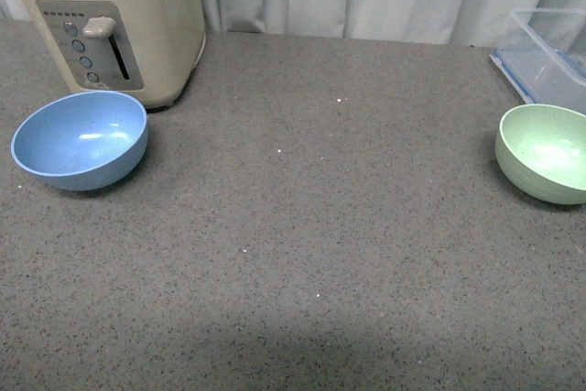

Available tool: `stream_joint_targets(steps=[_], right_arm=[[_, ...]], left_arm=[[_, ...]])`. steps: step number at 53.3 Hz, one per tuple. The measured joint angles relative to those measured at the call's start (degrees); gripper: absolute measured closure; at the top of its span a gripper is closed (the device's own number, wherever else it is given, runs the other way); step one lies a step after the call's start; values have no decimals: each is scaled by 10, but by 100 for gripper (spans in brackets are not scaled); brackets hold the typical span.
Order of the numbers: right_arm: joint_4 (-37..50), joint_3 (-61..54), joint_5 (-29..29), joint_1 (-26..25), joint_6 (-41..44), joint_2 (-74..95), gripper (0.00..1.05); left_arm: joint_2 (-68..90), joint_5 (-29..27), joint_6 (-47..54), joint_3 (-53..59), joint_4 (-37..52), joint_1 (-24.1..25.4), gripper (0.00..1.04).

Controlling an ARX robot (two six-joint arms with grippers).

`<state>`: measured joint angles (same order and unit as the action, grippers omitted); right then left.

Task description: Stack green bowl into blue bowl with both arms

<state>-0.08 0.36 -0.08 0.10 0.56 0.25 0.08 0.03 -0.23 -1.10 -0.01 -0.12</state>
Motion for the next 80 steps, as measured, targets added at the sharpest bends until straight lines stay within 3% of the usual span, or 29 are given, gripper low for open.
stream_joint_targets(steps=[80], right_arm=[[0,0,0,0,0,0,9]], left_arm=[[0,0,0,0,0,0,6]])
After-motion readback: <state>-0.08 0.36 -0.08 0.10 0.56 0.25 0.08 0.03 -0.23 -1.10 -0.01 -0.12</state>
